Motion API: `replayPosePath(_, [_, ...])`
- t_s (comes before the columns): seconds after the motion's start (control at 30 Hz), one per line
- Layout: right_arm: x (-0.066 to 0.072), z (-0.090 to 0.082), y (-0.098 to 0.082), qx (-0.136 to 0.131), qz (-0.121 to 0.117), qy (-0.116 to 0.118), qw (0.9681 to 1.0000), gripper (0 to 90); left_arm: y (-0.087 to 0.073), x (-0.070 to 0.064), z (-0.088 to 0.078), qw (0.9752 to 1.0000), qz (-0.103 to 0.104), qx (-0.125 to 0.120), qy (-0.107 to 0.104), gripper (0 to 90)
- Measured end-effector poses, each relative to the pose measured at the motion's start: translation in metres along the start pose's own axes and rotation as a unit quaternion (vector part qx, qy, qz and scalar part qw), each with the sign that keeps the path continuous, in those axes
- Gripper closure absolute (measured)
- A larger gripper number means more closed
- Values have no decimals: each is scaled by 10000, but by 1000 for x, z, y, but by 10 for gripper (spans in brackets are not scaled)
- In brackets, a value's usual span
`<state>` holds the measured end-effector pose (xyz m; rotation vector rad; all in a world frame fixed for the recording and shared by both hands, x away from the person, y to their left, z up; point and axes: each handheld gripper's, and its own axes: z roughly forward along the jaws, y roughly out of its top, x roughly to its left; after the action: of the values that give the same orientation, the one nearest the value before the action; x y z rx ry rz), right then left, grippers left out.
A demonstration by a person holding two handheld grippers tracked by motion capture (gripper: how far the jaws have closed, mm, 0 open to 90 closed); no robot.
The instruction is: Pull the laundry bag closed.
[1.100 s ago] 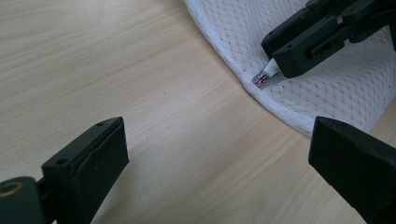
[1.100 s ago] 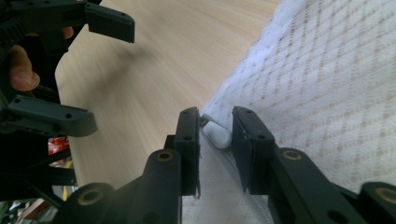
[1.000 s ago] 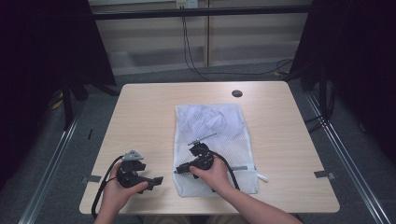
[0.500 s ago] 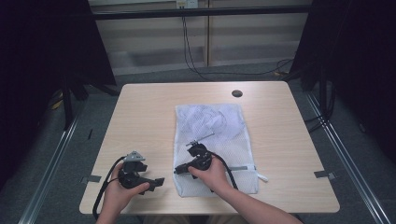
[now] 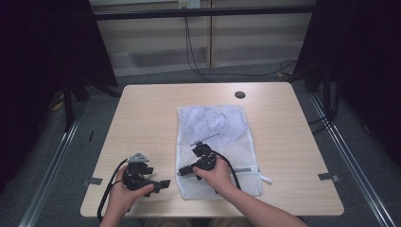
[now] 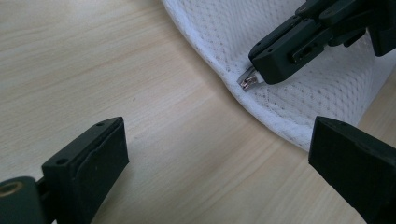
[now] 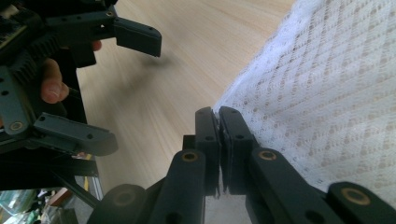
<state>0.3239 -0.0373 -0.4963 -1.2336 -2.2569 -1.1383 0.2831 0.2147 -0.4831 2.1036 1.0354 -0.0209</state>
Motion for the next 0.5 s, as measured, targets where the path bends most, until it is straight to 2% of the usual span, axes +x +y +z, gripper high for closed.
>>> replayPosePath(0.17, [0, -3, 0, -89, -2, 71, 9999, 869, 1, -1, 4, 9997, -102, -42, -210, 26])
replayPosePath(0.2, [0, -5, 1, -75, 35, 88, 9999, 869, 2, -3, 7, 9993, -123, -24, -347, 18])
replayPosePath(0.27, [0, -6, 1, -88, 45, 108, 9999, 869, 2, -4, 9, 9989, -214, -1, -428, 13])
replayPosePath(0.3, [0, -7, 1, -116, 44, 125, 9998, 869, 2, -5, 11, 9985, -303, -34, -452, 11])
replayPosePath(0.43, [1, -10, 2, -158, 35, 165, 9997, 869, 3, -7, 15, 9979, -373, -4, -532, 17])
replayPosePath(0.5, [1, -10, 2, -174, 32, 185, 9997, 869, 4, -7, 17, 9972, -488, -34, -571, 34])
